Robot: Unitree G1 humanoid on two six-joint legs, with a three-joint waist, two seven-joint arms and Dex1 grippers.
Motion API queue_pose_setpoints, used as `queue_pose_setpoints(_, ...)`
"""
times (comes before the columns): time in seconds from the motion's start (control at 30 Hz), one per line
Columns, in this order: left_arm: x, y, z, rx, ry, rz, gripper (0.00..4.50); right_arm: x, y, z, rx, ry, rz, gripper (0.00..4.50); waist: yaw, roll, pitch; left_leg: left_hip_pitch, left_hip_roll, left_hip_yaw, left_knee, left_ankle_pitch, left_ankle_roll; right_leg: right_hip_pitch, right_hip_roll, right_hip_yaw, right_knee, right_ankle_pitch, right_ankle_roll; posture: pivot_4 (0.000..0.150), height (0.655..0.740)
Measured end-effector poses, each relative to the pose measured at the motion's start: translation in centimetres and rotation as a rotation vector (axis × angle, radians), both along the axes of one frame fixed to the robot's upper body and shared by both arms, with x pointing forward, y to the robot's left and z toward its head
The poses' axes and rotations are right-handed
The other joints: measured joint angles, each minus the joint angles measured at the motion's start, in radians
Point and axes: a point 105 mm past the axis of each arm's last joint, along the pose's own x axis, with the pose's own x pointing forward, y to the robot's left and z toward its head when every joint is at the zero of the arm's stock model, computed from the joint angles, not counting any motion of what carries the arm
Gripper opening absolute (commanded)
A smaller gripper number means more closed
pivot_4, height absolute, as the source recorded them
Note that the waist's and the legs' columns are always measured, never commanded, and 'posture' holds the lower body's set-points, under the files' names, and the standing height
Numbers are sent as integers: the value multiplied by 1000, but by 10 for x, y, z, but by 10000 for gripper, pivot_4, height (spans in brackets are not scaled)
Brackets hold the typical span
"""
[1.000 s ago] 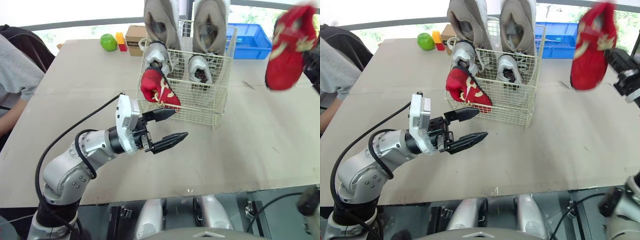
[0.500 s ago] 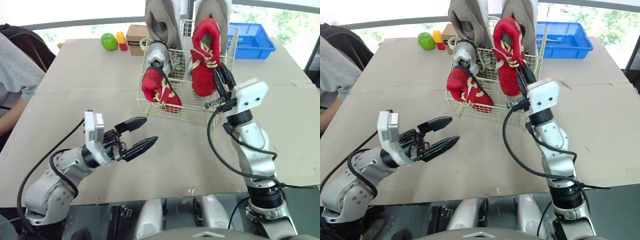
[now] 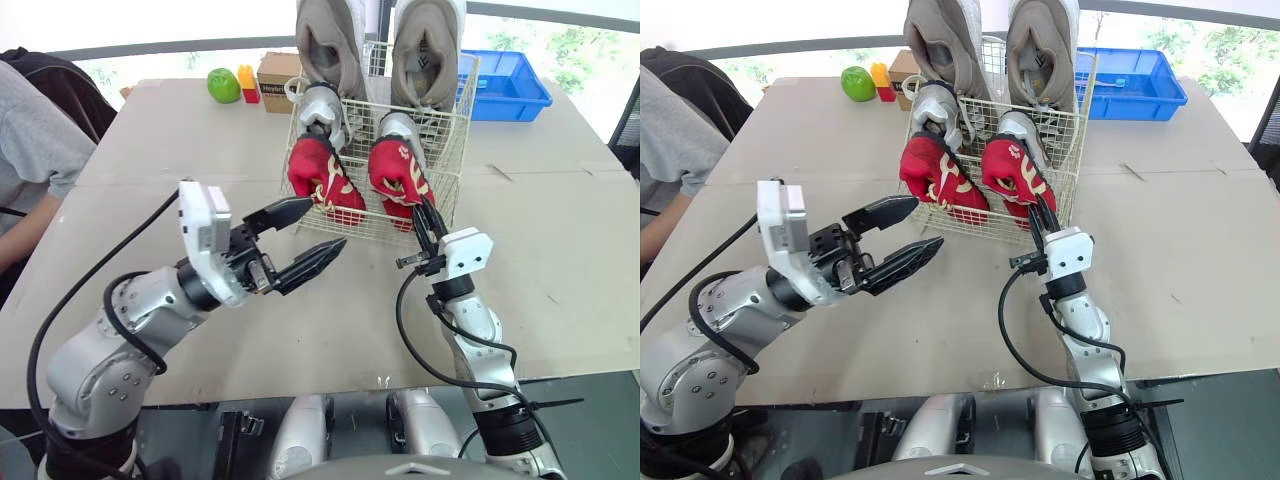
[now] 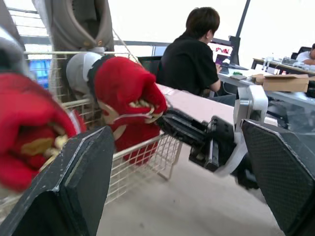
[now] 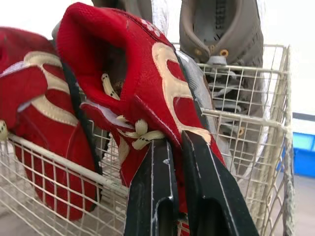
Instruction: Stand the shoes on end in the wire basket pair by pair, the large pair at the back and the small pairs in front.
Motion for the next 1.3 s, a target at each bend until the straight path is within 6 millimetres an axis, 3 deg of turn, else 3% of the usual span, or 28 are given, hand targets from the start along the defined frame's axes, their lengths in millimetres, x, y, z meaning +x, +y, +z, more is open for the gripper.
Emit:
queue_pose_setpoints(0.33,-4,-3,-3,12,52,3,44608,-1,-8,4,206,139,146,465,1,0,0,1,0,-1,0,0,0,2,0,-1,0,0,0,1500,7400)
queue_pose_setpoints(0.6,-5,12,-20,51,123,-5,44608,-13,-17,6,152,177,253,36550,4,-1,-1,1,0,0,1,0,0,2,0,-1,0,-2,-4,1500,7400)
queue_pose_setpoints(0.83,21,46,-37,43,191,83,44608,-27,-32,10,-1,258,363,36550,4,0,-1,1,0,-1,0,0,0,2,1,-1,-1,-2,-3,1500,7400)
queue_pose_setpoints(1.03,17,51,-51,49,178,66,44608,-34,-39,6,-215,299,388,36550,0,0,0,1,0,1,0,0,0,2,2,0,-1,-2,-2,1500,7400)
queue_pose_setpoints(1.13,15,54,-61,43,189,65,44608,-25,-25,25,-265,262,400,36550,-6,0,0,1,2,1,0,0,0,1,3,0,0,-2,-4,1500,7400)
queue_pose_setpoints(1.23,7,52,-60,10,137,10,44608,-10,2,51,-295,243,395,36550,-4,0,-1,0,3,1,0,0,0,-1,4,0,0,-1,-5,1500,7400)
queue_pose_setpoints(1.3,4,53,-58,7,116,-7,44608,-8,8,52,-304,255,398,36550,4,-1,-1,-1,2,0,0,0,0,-1,3,-1,-1,-1,-4,1500,7400)
